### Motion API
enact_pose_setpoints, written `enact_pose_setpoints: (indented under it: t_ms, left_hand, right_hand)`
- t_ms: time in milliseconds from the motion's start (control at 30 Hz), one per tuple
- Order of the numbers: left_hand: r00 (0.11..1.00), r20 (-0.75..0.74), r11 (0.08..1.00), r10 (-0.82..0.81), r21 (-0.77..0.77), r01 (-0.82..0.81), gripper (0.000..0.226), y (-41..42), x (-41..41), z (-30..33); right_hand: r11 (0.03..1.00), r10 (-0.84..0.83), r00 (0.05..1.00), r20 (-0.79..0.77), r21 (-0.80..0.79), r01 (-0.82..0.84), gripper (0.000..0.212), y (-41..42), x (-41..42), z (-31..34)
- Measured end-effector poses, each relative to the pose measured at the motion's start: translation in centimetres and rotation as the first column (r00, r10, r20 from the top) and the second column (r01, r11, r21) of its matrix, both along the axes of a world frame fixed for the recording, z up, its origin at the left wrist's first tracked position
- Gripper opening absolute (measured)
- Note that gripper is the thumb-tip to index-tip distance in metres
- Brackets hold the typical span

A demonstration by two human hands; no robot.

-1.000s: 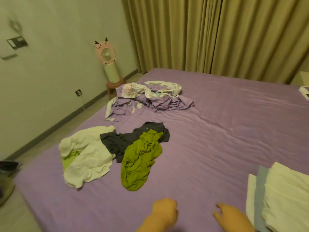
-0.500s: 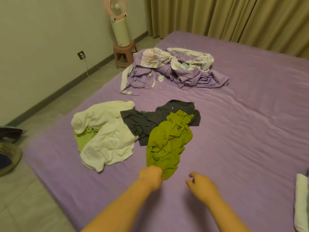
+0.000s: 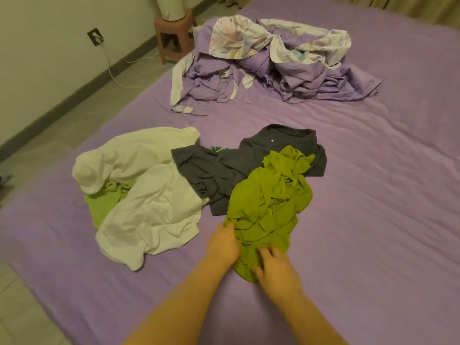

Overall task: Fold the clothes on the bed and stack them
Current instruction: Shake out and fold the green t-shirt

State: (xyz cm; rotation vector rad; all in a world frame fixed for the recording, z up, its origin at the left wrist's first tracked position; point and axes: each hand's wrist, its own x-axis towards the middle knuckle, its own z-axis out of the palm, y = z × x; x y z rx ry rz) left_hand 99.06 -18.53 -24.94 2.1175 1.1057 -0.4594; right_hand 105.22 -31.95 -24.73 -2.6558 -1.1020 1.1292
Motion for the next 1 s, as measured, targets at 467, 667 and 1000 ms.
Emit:
enact_pose_setpoints:
  t_ms: [467,667,1000]
  left_hand:
    - [0.823,0.474,0.950,0.311,-0.189,-0.250,0.004,-1.1,1.7,7.9]
    - [0.694,0.674,0.967,0.252,-0.206,-0.150,0.014,-5.2,5.7,21.2]
    - [0.515,0.854,0.994,0.077,-0.026,-0.104,0.043,-17.0,4.1,42.5]
  right_hand:
    - [0.433,-0.514,0.683,-0.518,0.531,0.729,0.017,-4.9,4.7,6.5]
    - [0.197,-0.468,0.685,-0.559,0.689,0.697,0.017,-9.8,8.7,19.2]
    - [0.130,-0.420,0.856,-0.301,0.913,0.385,0.018,-24.0,10.3,40.2]
